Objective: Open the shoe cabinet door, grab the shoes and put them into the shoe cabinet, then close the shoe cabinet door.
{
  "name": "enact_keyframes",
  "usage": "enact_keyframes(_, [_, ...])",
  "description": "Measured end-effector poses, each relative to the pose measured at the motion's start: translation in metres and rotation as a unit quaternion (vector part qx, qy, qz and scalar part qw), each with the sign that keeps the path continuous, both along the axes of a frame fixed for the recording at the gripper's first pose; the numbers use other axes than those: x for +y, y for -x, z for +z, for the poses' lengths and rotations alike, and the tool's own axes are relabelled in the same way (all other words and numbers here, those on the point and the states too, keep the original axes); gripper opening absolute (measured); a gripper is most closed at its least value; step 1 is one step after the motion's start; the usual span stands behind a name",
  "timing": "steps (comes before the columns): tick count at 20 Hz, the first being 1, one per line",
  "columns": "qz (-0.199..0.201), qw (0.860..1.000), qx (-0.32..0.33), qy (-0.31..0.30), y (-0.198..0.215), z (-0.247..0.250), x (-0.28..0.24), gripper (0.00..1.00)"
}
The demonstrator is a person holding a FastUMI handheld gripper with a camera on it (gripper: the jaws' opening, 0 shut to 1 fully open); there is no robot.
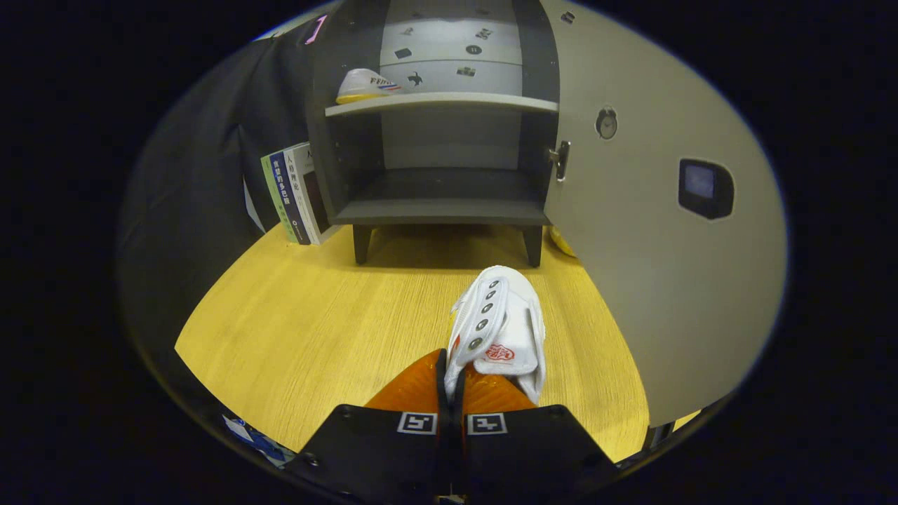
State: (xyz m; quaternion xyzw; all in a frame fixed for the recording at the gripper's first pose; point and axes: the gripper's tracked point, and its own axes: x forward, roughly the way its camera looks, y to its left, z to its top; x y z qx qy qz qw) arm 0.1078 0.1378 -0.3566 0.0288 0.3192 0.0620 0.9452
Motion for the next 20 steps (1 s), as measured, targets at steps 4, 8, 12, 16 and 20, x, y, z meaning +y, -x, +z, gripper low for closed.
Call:
enact_keyframes(4, [-0.003,0.999,-0.051,-0.012,-0.006,0.052,0.004,0.02])
enact_keyframes(8, [0.000,0.995,-0.102,-0.019,-0.018,0.105,0.009,0.02])
enact_keyframes(12, [-0.002,0.988,-0.152,-0.017,-0.052,0.162,0.009,0.02])
enact_keyframes(16, [-0.005,0.978,-0.207,-0.003,-0.110,0.220,0.003,0.01])
enact_keyframes(20, [-0.010,0.968,-0.252,0.009,-0.173,0.271,-0.002,0.01])
